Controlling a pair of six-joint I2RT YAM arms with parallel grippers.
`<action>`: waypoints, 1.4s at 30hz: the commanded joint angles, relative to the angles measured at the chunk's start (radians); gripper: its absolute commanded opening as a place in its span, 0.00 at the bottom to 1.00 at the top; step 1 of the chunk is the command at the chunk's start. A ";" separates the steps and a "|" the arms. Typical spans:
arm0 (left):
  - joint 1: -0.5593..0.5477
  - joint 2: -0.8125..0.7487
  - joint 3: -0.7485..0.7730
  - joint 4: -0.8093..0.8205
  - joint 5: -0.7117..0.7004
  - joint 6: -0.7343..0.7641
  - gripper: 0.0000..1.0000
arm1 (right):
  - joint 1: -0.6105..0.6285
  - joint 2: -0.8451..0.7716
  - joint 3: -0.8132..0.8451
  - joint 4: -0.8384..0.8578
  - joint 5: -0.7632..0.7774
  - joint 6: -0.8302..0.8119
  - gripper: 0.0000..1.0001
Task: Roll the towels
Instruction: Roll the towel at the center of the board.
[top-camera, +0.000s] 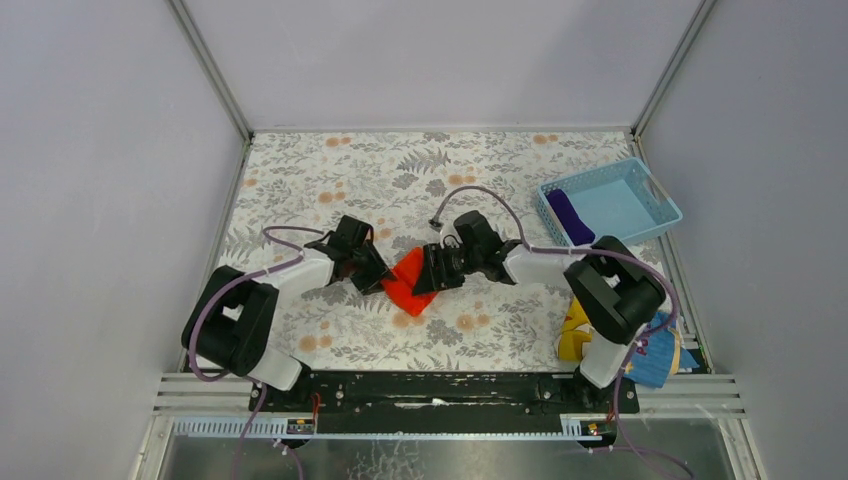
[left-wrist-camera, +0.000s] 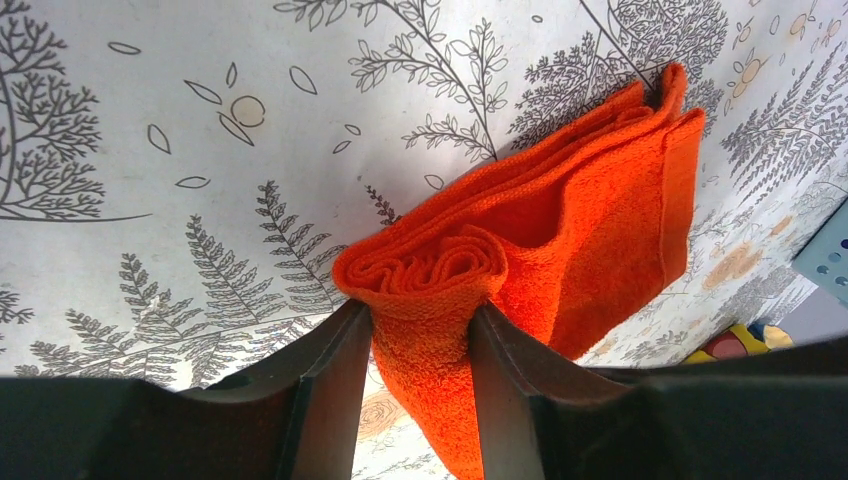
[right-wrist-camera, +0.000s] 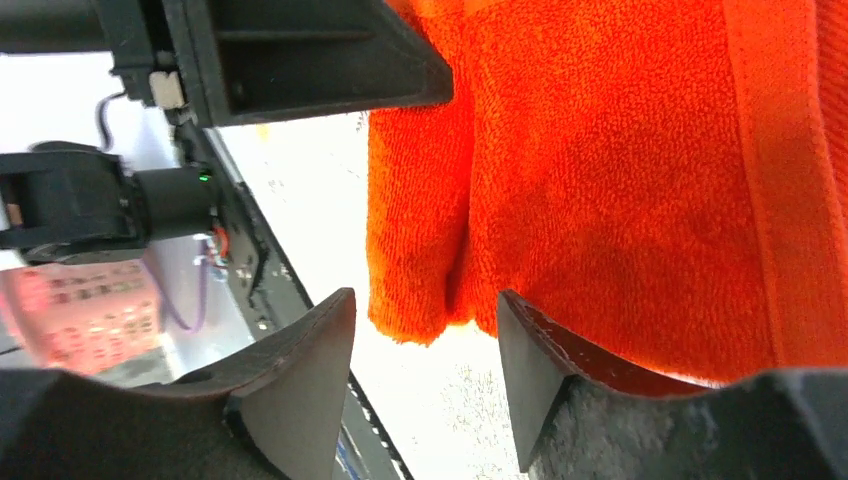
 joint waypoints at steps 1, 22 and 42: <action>-0.007 0.054 -0.010 -0.030 -0.095 0.045 0.38 | 0.092 -0.134 0.088 -0.347 0.312 -0.277 0.61; -0.007 0.051 -0.007 -0.026 -0.066 0.046 0.40 | 0.541 0.022 0.230 -0.328 1.053 -0.685 0.60; 0.004 -0.049 0.047 -0.095 -0.061 0.070 0.51 | 0.489 0.084 0.162 -0.335 0.866 -0.634 0.10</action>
